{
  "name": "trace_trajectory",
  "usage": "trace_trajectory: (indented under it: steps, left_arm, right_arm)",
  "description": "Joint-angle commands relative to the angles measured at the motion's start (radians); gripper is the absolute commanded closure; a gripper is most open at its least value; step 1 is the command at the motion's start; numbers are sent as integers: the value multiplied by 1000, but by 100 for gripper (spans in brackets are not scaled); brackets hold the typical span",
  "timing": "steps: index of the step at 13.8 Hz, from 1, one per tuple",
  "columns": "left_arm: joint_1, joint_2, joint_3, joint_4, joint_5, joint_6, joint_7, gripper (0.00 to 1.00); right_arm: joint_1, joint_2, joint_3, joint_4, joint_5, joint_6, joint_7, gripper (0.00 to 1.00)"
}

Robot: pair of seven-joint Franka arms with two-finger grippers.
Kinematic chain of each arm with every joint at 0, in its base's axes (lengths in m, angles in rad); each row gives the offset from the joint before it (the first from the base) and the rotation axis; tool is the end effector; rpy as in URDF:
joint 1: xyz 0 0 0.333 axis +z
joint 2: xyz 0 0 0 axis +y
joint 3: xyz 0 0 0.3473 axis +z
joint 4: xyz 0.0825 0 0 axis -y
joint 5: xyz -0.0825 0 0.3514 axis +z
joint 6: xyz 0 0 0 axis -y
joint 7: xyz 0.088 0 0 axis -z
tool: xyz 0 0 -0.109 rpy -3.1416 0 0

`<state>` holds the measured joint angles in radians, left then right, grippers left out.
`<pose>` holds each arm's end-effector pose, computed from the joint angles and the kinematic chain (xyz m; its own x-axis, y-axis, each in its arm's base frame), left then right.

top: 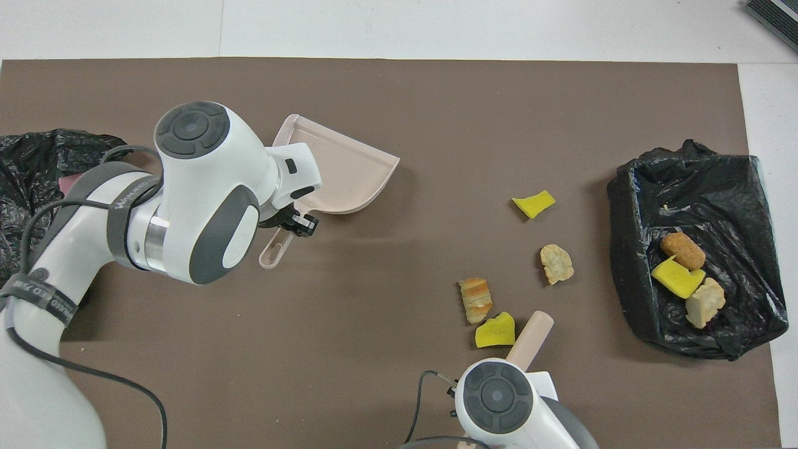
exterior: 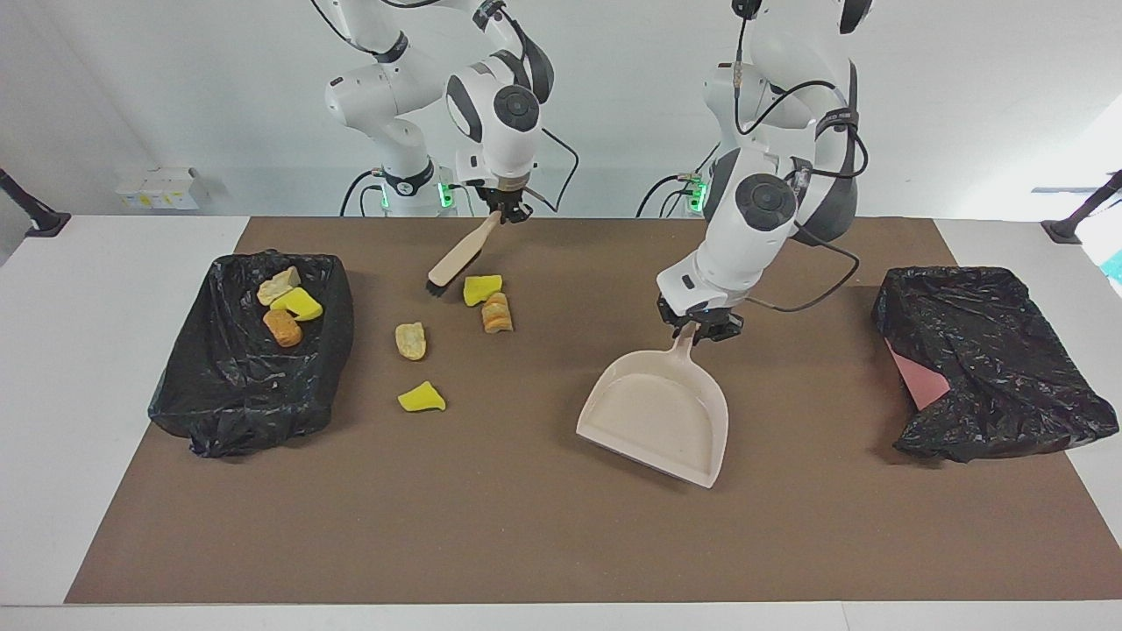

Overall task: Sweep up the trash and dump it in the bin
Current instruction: 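Move the dustpan toward the pieces while the right gripper brings the brush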

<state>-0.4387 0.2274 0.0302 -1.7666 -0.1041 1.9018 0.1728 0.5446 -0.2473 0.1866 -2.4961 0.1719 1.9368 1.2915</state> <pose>0.5385 -0.2430 0.4674 0.8514 -0.5189 -0.0768 -0.5109 -0.8535 0.1027 0.2679 0.2580 0.4017 0.7633 -0.6232 -0.1705 -0.5703 -0.7739 0.2756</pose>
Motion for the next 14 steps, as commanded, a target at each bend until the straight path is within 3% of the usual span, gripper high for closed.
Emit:
trace_trajectory:
  steps: [1, 2, 4, 8, 11, 14]
  left_arm:
    - [11, -135, -4, -143, 18, 6, 179, 100]
    - [11, -167, -6, -175, 47, 11, 245, 100]
    - [11, -212, -4, -217, 92, 0, 348, 100]
    - [40, -233, -4, -257, 149, 10, 666, 100]
    - [34, -230, -6, -307, 192, 37, 761, 100]
    - [8, -203, -7, -333, 192, 109, 761, 100]
  right_arm:
    - [20, 83, -1, -10, 69, 152, 46, 100]
    - [23, 129, -1, 18, 69, 192, 43, 100]
    - [2, 202, -6, 124, 52, 160, -3, 100]
    - [-107, 338, -9, 316, 32, 145, -148, 100]
    - [-170, 373, -7, 368, -24, 127, -320, 100]
    - [-172, 372, -9, 413, -103, 12, -469, 100]
